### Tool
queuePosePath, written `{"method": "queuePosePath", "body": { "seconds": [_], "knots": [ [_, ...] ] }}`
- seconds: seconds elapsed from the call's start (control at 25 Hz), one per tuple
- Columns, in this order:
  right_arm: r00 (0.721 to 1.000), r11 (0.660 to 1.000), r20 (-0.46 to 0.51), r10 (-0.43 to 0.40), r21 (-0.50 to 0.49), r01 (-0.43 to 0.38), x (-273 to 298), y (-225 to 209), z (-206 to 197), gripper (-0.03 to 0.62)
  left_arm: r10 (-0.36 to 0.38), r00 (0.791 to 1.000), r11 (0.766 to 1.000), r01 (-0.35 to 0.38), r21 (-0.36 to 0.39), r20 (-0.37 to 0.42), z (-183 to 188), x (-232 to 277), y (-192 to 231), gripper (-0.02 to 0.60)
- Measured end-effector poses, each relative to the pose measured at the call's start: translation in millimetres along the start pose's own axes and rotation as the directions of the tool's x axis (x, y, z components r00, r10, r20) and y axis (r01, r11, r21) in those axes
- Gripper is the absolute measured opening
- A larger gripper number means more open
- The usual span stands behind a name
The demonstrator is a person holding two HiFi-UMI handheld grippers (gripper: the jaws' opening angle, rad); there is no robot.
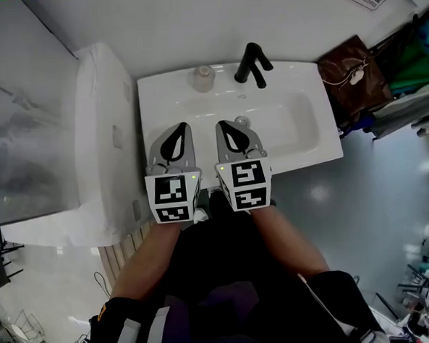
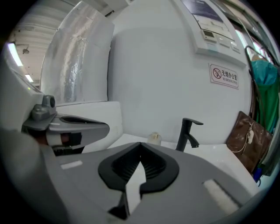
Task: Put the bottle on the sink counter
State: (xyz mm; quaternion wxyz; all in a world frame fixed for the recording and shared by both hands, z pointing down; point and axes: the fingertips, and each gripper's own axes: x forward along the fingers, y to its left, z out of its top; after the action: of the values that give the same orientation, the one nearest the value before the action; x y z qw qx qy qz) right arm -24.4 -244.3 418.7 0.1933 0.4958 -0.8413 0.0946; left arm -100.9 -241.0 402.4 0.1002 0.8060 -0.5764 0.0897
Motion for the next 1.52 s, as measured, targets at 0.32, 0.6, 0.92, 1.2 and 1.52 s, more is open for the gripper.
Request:
{"method": "queuePosePath", "body": {
  "seconds": [0.32, 0.6, 0.92, 1.2, 1.52],
  "knots": [
    [1.000, 1.000, -0.007, -0.014, 0.010, 0.014, -51.1, 20.2, -8.0, 0.002, -0.041, 0.999, 0.999, 0.041, -0.001, -0.017, -4.7, -48.6, -27.8, 0.003],
    [0.999, 1.000, -0.022, 0.027, 0.007, -0.026, -84.7, 36.2, -15.0, 0.002, -0.062, 0.998, 0.998, 0.062, -0.026, -0.002, -4.8, -88.1, -52.8, 0.002],
    [0.995, 0.995, -0.031, 0.094, -0.033, -0.095, -114.6, 43.2, -27.6, 0.002, 0.004, 1.000, 1.000, -0.004, -0.019, 0.003, -12.3, -115.4, -70.9, 0.003],
    [0.990, 0.989, -0.020, 0.142, -0.046, -0.143, -162.4, 32.8, -49.6, 0.002, 0.055, 0.998, 0.998, -0.055, -0.028, 0.007, -15.2, -145.0, -114.5, 0.002],
    [0.985, 0.985, 0.024, 0.170, -0.049, -0.168, -224.6, 20.6, -68.5, 0.002, 0.108, 0.994, 0.994, -0.107, -0.036, 0.030, -20.8, -186.9, -164.7, 0.002]
  ]
}}
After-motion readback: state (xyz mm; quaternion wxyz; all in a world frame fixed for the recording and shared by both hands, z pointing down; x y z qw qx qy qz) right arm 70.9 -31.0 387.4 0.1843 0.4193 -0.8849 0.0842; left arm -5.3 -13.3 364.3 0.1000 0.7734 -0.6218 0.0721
